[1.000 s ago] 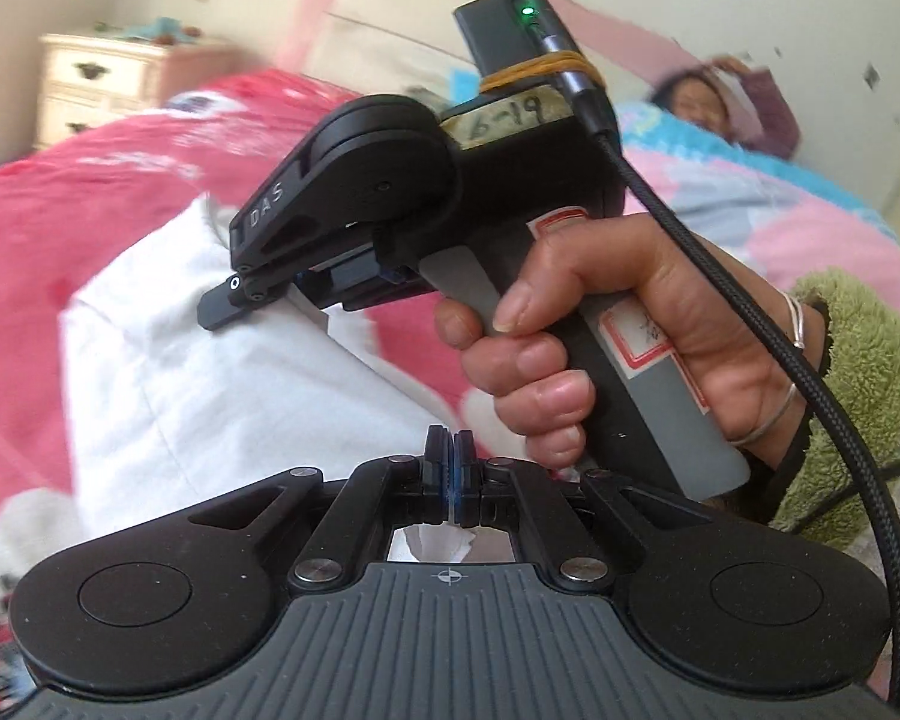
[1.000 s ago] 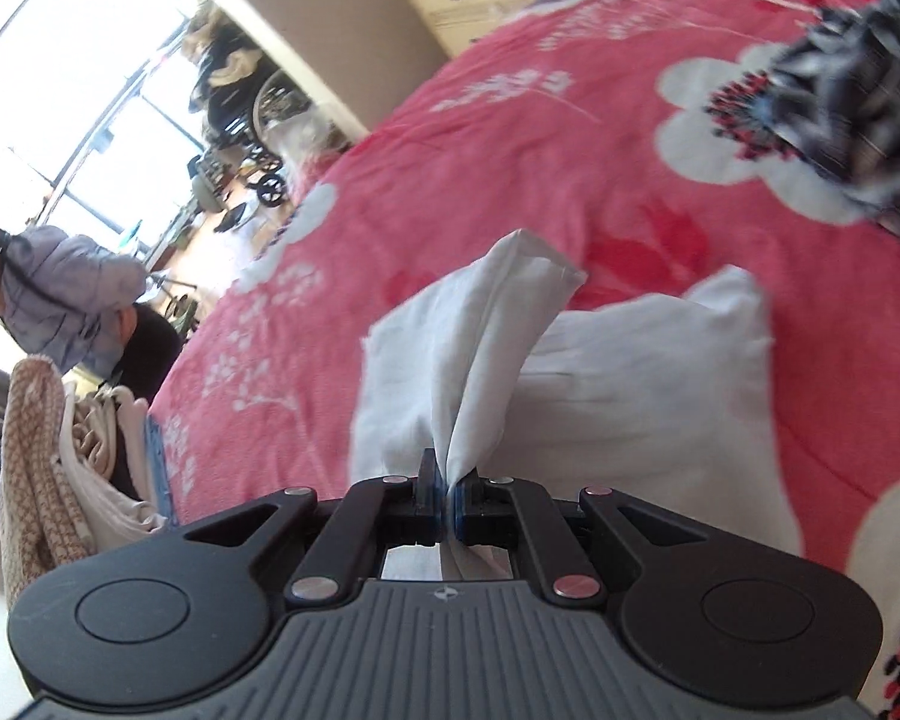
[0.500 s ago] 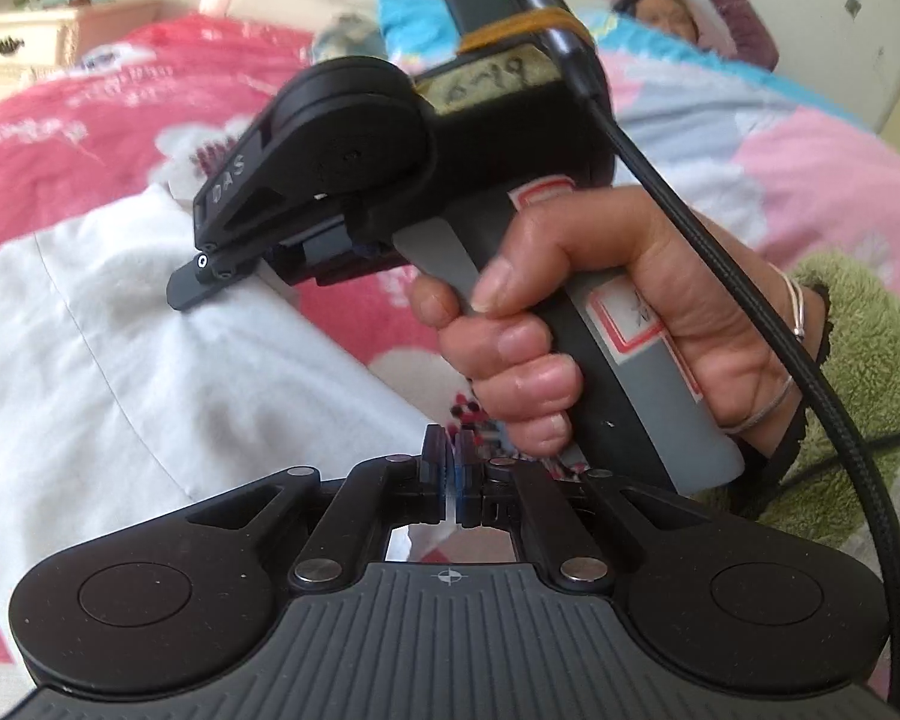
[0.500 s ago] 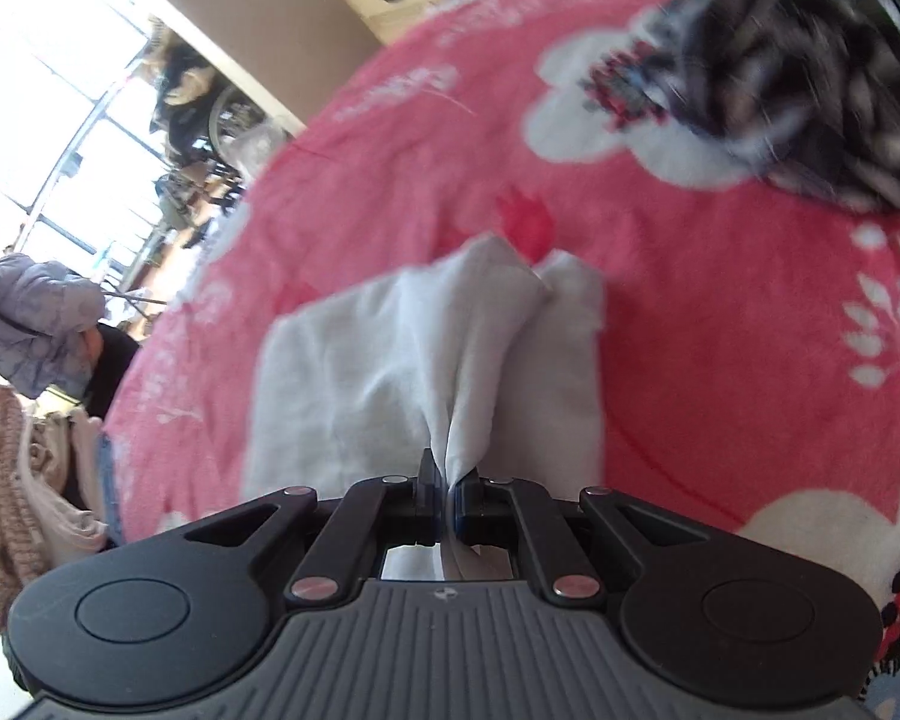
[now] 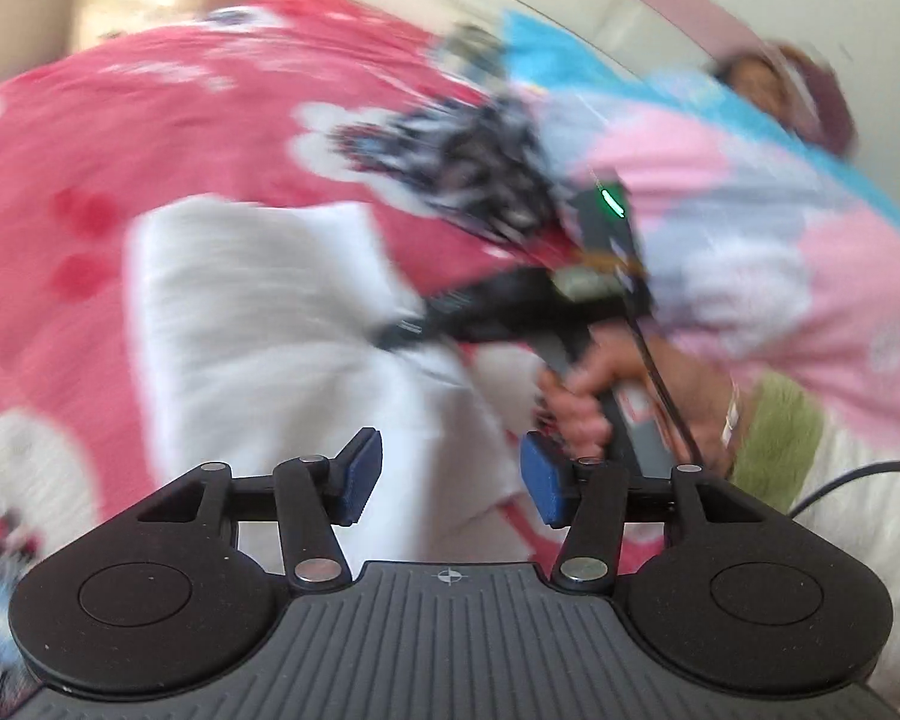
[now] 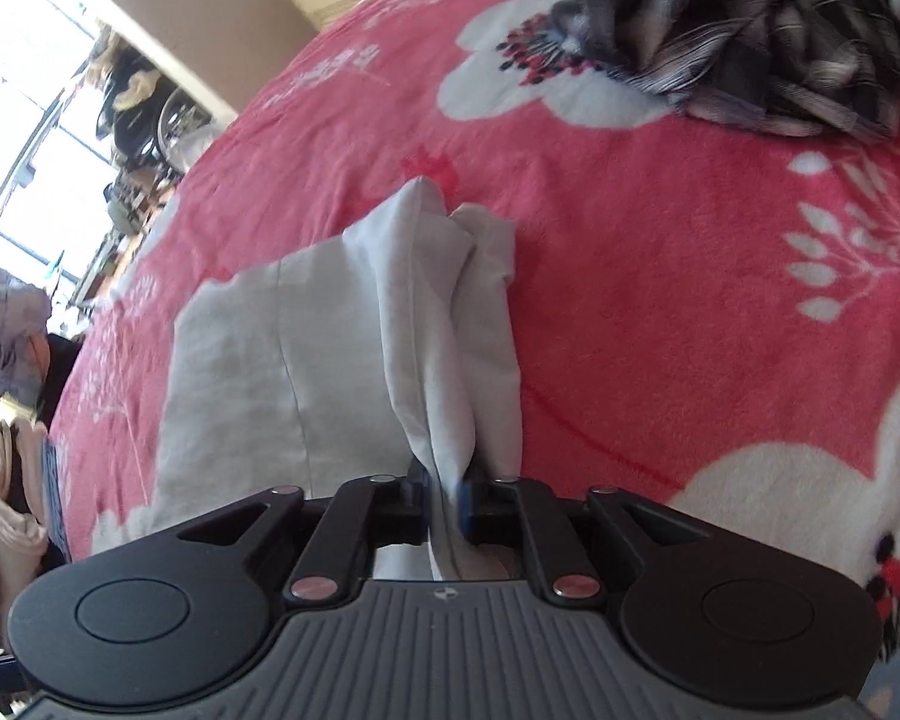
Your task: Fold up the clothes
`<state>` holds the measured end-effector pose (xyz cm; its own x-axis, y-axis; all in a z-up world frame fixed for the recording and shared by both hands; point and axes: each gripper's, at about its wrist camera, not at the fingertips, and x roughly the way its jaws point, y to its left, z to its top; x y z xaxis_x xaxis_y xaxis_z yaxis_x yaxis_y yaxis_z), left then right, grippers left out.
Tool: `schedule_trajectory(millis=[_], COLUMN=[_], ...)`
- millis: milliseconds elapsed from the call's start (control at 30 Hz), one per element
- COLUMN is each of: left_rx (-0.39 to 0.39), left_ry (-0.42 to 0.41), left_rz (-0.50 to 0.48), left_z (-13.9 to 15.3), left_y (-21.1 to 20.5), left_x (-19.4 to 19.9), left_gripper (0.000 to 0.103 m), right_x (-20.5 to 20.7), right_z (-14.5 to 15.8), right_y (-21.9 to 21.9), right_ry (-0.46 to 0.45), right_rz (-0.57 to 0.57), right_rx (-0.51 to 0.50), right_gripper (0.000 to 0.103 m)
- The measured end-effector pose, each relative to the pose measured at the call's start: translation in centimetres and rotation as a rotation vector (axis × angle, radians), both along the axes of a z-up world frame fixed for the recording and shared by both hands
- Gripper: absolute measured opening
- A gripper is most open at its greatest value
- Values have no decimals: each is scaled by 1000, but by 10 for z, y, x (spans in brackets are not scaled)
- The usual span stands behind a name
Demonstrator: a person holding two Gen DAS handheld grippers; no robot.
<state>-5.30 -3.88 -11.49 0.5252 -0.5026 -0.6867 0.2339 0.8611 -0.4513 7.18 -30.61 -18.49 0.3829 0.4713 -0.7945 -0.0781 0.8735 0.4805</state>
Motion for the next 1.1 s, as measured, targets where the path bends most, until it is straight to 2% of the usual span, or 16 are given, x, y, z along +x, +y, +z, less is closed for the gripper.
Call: schedule_trajectory(millis=[67,100,333,367,400,433,467,567,633,733,767,833,867,900,1000,1100], left_rx=[39,43,5,4,7,10,28,95,91,84,82,90,111,140,226,237], left_ry=[29,46,209,224,239,255,260,257,250,250,248,244,236,226,175,92], left_rz=[70,93,123,119,115,111,100,77,82,87,79,52,34,19,12,45], left_z=[-5,-10,-52,-57,-62,-68,-72,-80,-81,-84,-85,-85,-84,-80,-66,-43], left_y=[18,26,43,43,44,44,42,42,48,58,60,59,57,57,62,69], left_x=[-2,-3,1,1,0,0,-1,-3,-5,-8,-9,-11,-13,-16,-27,-35], left_gripper=[51,51,51,51,49,47,43,29,23,23,24,27,29,33,38,38], right_x=[-9,-13,-46,-53,-59,-63,-68,-83,-90,-92,-93,-95,-97,-102,-117,-131], right_z=[8,9,-9,-12,-13,-13,-11,3,7,-6,-8,-2,6,17,51,73], right_y=[-9,-13,-38,-39,-36,-33,-30,-20,-15,-13,-14,-18,-19,-19,-7,14], right_ry=[1,14,141,153,159,170,181,160,155,170,173,181,166,130,-31,-197], right_rz=[-28,-38,-114,-113,-100,-87,-76,-44,-32,-27,-24,-36,-40,-39,13,135], right_rx=[27,44,76,78,67,54,46,25,6,-110,-119,-111,-128,-162,-262,-294], right_gripper=[37,39,48,40,18,7,1,1,1,3,1,9,21,27,26,24])
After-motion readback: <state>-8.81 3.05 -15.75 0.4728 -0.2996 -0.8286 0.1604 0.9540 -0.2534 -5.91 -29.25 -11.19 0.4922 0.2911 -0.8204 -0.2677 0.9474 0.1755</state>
